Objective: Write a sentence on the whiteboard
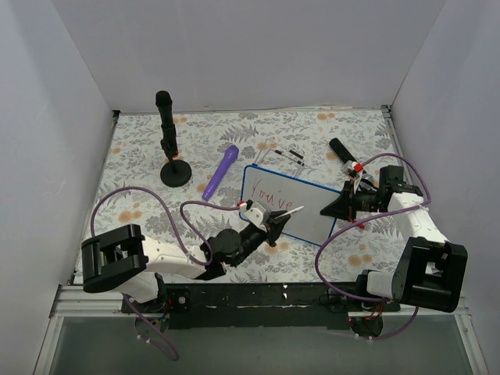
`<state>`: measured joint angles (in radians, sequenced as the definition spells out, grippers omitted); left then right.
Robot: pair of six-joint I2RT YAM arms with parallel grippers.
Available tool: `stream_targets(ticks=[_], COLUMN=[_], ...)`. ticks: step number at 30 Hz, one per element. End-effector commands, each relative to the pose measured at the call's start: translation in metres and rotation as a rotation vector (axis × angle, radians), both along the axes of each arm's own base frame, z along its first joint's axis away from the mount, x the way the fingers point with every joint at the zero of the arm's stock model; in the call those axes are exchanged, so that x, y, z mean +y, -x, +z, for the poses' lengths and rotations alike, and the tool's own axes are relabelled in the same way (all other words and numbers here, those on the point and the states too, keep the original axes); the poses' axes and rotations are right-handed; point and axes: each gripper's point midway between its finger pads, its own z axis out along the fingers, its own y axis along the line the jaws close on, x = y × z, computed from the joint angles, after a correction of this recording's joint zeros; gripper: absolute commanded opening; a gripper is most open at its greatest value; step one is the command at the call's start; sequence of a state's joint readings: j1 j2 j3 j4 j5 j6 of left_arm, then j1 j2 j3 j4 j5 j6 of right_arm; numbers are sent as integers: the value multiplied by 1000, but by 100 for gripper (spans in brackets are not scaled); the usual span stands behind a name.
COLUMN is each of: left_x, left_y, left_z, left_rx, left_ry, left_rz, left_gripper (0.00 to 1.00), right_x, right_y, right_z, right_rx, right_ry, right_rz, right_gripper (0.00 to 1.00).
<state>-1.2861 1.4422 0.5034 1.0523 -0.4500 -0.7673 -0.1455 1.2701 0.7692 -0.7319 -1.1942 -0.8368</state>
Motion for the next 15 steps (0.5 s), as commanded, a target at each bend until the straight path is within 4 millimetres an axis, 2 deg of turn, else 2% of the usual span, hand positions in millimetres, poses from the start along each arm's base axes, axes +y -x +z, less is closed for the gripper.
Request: stream_targets(ticks=[1, 15], left_x=[-4, -9], left_y=[-3, -3], left_z=[1, -14], left_rx=[6, 36], left_ry=[16, -19], left_rz=[-17, -37], left_gripper=[0, 0], right_x=[5, 5], right_y=[1, 1], right_z=[14, 14], right_rx=[-45, -47], right_ry=[-54, -52], right_rz=[23, 24], right_gripper=[1, 1])
